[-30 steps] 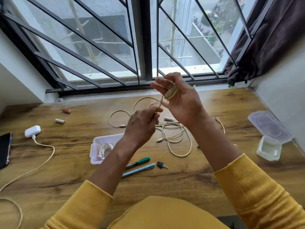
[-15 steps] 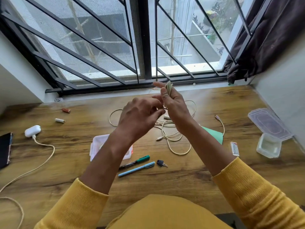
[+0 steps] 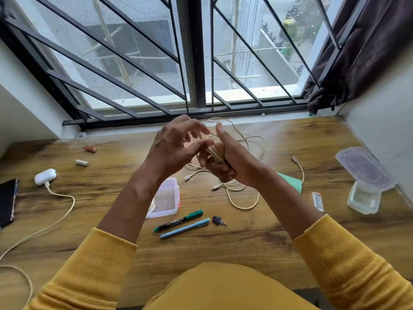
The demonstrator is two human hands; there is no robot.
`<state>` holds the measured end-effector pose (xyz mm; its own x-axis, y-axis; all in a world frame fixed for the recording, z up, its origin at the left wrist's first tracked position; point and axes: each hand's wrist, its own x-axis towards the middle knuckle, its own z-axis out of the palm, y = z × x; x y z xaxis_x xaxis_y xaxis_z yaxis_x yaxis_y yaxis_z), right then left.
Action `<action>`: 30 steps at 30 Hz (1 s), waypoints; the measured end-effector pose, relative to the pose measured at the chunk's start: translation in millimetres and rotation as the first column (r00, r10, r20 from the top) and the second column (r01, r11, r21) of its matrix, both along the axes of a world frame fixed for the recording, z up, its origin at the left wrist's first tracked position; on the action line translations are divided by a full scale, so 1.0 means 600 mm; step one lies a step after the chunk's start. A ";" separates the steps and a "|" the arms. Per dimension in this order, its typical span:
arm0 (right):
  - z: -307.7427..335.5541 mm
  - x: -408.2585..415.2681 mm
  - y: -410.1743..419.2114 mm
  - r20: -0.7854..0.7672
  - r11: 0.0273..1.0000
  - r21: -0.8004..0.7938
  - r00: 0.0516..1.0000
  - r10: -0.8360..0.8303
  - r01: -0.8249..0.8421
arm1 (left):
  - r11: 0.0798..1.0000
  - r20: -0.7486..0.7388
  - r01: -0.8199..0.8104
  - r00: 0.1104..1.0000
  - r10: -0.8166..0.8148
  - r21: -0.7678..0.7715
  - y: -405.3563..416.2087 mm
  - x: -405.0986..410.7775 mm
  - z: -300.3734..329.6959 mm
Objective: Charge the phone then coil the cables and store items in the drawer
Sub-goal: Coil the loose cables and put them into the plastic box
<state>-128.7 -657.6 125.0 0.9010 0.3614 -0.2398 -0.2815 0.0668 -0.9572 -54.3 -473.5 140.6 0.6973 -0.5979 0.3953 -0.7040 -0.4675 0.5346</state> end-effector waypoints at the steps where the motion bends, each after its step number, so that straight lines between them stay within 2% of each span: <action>1: 0.002 0.002 -0.002 -0.015 0.997 0.057 0.999 0.048 -0.047 | 1.000 -0.054 0.026 0.998 -0.027 -0.015 0.000 0.001 -0.006; 4: 0.013 0.005 -0.006 -0.041 0.974 0.179 0.988 0.151 -0.141 | 0.990 -0.157 0.098 0.981 -0.113 -0.098 -0.001 -0.003 -0.020; 9: 0.023 0.003 0.004 -0.027 0.956 0.252 0.986 0.163 -0.151 | 0.983 -0.206 0.028 0.976 -0.066 -0.181 -0.013 -0.020 -0.019; 15: 0.021 0.003 0.025 -0.045 0.971 0.240 0.999 0.011 0.000 | 0.979 -0.107 -0.108 0.990 0.090 -0.175 -0.021 -0.031 -0.015; 18: 0.019 -0.001 0.032 0.038 0.974 0.135 0.981 -0.188 0.182 | 0.962 -0.028 -0.174 0.985 0.172 -0.210 -0.019 -0.032 -0.025; 21: 0.015 -0.001 0.032 0.104 0.945 0.138 0.945 -0.311 0.296 | 0.948 -0.007 -0.187 0.981 0.192 -0.257 -0.024 -0.037 -0.027; 30: 0.013 0.000 0.020 0.042 0.933 0.318 0.980 -0.195 0.172 | 0.860 -0.261 -0.194 0.962 0.074 -0.472 -0.026 -0.045 -0.041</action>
<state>-128.5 -645.6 132.8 0.9692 0.2344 -0.0748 -0.1680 0.4081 -0.8973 -81.2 -489.2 115.8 0.8622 -0.2632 0.4329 -0.4854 -0.1844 0.8546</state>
